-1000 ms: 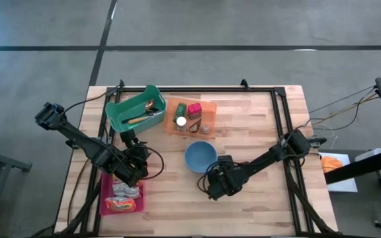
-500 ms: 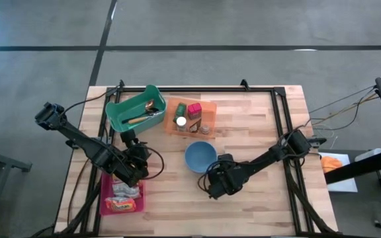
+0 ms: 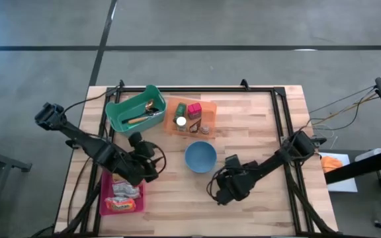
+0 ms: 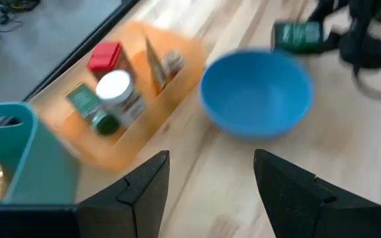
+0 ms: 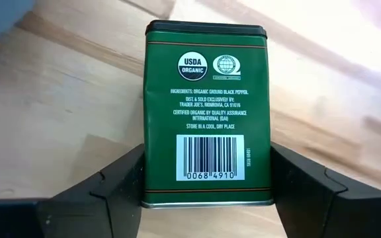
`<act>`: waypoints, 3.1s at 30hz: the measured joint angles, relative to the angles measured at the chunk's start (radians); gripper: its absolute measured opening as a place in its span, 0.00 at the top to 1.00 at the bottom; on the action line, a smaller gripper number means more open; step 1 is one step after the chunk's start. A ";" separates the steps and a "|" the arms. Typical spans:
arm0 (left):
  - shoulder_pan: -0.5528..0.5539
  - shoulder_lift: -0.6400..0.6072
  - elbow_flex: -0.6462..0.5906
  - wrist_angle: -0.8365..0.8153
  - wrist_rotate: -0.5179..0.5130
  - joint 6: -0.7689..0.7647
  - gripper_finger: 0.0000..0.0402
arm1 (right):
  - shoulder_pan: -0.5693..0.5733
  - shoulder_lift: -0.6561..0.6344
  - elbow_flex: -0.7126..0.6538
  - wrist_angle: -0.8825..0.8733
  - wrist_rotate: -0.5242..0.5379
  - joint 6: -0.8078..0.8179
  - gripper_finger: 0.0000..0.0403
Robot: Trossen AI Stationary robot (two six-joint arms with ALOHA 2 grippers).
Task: Pick & Place Food Item
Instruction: Put the green spice can into the orange bin
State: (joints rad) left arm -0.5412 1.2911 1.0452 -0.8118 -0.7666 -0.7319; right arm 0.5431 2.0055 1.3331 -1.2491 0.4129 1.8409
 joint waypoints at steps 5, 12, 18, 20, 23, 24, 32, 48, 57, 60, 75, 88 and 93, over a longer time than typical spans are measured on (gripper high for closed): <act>0.064 0.000 0.002 0.177 0.056 0.068 0.45 | 0.053 -0.064 0.000 -0.044 0.083 -0.062 0.37; 0.254 0.000 0.002 0.450 0.418 0.200 0.45 | 0.121 -0.138 0.006 -0.050 0.336 -0.272 0.37; 0.400 0.010 -0.004 0.580 0.786 0.070 0.45 | 0.123 -0.139 0.036 -0.046 0.445 -0.512 0.37; 0.424 0.015 -0.004 0.609 0.827 0.038 0.45 | 0.115 -0.139 0.043 -0.047 0.489 -0.556 0.37; 0.443 0.026 -0.004 0.622 0.827 -0.003 0.45 | 0.105 -0.139 0.056 -0.037 0.578 -0.623 0.37; 0.447 0.034 -0.004 0.646 0.827 -0.009 0.45 | 0.102 -0.139 0.061 -0.032 0.600 -0.655 0.37; 0.467 0.108 0.009 0.769 0.830 -0.052 0.45 | 0.077 -0.140 0.167 0.012 0.656 -0.867 0.37; 0.470 0.212 0.031 0.872 0.886 -0.091 0.45 | 0.060 -0.140 0.217 0.120 0.723 -1.093 0.37; 0.468 0.233 0.031 0.898 0.897 -0.088 0.45 | 0.055 -0.140 0.216 0.236 0.750 -1.219 0.37; 0.466 0.249 0.031 0.895 0.921 -0.081 0.45 | 0.054 -0.140 0.216 0.264 0.768 -1.255 0.37; 0.455 0.254 0.030 0.901 0.916 0.000 0.73 | 0.052 -0.140 0.216 0.281 0.818 -1.255 0.20; 0.485 0.202 0.130 0.660 0.821 0.167 0.73 | 0.060 -0.149 0.216 0.220 0.821 -1.214 0.09; 0.552 0.216 0.328 0.332 0.719 0.261 0.73 | 0.064 -0.176 0.212 0.055 0.810 -1.066 0.08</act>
State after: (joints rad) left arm 0.0106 1.5071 1.3729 -0.4794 -0.0478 -0.4707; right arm 0.6075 1.8296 1.5448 -1.1945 1.2224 0.7747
